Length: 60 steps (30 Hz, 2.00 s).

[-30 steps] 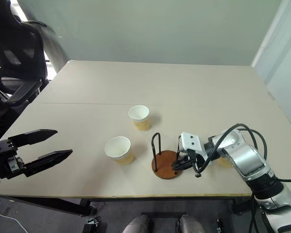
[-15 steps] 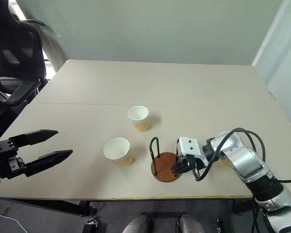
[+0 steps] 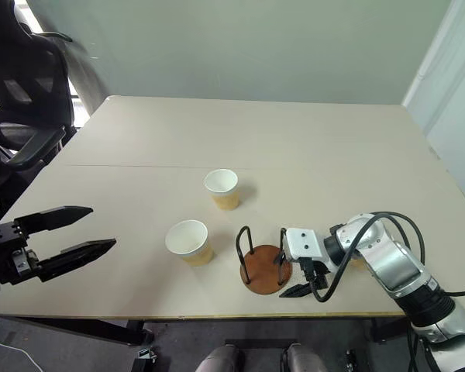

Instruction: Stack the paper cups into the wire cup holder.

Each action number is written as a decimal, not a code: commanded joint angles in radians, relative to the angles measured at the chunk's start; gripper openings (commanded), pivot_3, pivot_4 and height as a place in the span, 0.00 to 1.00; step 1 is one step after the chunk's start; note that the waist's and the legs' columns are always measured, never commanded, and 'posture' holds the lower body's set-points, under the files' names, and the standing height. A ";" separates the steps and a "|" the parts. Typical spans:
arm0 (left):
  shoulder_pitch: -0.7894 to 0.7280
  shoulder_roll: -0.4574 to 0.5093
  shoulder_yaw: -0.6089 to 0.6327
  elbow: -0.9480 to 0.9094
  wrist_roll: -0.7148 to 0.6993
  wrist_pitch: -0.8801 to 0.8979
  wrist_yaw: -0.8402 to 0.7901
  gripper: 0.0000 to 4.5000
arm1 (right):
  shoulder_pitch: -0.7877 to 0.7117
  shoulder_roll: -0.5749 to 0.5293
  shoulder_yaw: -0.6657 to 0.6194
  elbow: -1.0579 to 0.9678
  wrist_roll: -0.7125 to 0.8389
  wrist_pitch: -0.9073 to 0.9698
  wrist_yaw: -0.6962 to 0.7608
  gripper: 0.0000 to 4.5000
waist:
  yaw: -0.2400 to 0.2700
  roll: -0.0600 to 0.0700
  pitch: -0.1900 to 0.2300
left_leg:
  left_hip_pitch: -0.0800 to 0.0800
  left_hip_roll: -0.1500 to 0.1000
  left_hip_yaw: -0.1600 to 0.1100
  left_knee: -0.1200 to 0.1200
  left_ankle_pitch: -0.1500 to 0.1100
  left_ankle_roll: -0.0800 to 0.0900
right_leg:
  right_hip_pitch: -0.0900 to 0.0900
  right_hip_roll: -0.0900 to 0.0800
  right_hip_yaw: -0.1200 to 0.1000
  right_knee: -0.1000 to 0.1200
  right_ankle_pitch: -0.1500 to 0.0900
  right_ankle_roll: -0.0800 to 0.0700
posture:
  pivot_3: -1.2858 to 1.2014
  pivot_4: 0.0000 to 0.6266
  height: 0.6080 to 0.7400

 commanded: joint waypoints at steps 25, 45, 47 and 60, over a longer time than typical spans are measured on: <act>-0.100 0.040 -0.097 0.091 0.064 -0.069 -0.076 1.00 | -0.149 -0.381 -0.305 0.102 0.025 -0.231 0.129 0.79 | 0.004 -0.001 0.001 | 0.000 0.000 0.002 0.000 -0.003 0.001 | 0.001 0.000 0.001 -0.001 -0.002 0.001 | 0.52 0.24 1.00; -0.446 0.084 -0.495 0.137 -0.013 -0.112 -0.248 1.00 | 0.231 -0.585 -0.645 -0.185 0.194 0.061 0.098 0.79 | 0.014 -0.005 0.002 | 0.000 -0.001 0.004 0.006 -0.010 -0.003 | 0.008 0.000 0.002 0.001 -0.011 0.006 | 0.52 0.24 1.00; -0.447 0.092 -0.516 0.122 -0.017 -0.107 -0.266 1.00 | 0.266 -0.583 -0.653 -0.206 0.192 0.075 0.079 0.79 | 0.012 -0.005 0.002 | 0.000 -0.001 0.006 0.007 -0.010 -0.005 | 0.008 0.000 0.003 0.001 -0.012 0.008 | 0.52 0.24 1.00; -0.422 0.086 -0.526 0.117 0.027 -0.117 -0.261 1.00 | 0.382 -0.592 -0.623 -0.164 0.122 0.014 0.013 0.79 | 0.015 -0.005 0.002 | 0.001 -0.002 0.007 0.017 -0.022 0.010 | 0.008 0.000 0.006 0.001 -0.013 0.014 | 0.52 0.24 1.00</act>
